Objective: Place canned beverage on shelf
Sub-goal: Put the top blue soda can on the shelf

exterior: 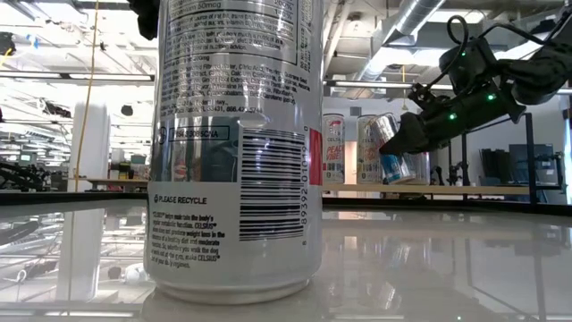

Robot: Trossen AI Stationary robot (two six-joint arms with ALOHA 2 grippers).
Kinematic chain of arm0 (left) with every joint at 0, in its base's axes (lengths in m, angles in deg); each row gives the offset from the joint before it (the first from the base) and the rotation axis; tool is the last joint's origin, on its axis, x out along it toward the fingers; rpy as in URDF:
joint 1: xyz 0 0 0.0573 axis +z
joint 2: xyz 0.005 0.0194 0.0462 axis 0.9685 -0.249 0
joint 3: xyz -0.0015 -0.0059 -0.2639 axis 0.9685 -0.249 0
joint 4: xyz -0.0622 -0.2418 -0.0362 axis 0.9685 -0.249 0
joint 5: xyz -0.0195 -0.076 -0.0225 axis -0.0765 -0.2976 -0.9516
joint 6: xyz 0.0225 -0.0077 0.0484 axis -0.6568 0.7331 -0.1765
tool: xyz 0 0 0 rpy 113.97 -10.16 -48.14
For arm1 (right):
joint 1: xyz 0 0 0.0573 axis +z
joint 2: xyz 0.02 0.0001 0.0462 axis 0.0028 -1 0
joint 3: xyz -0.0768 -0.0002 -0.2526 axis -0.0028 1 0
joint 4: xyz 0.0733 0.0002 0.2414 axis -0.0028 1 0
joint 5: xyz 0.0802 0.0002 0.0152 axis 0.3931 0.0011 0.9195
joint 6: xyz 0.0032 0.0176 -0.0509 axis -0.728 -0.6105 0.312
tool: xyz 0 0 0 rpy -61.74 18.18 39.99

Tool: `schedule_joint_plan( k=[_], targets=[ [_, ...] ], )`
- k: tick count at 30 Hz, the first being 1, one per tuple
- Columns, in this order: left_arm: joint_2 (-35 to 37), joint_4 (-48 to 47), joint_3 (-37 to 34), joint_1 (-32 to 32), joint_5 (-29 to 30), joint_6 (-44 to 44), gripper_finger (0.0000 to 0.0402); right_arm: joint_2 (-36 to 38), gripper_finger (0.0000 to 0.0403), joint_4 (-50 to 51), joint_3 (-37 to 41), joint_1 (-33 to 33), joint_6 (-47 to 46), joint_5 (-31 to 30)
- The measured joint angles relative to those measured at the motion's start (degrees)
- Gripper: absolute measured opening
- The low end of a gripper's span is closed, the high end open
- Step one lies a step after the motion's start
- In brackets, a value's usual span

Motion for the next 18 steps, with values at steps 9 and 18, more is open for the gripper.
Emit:
schedule_joint_plan(
  k=[9,18],
  targets=[
    [0.0,-0.1,0.0,0.0,0.0,0.0,0.0313,0.0,0.0318,0.3,0.0,0.0,0.0,0.0],
    [0.0,-0.1,0.0,0.0,0.0,0.0,0.0313,1.2,0.0320,0.4,0.0,0.0,0.0,0.0]
  ],
)
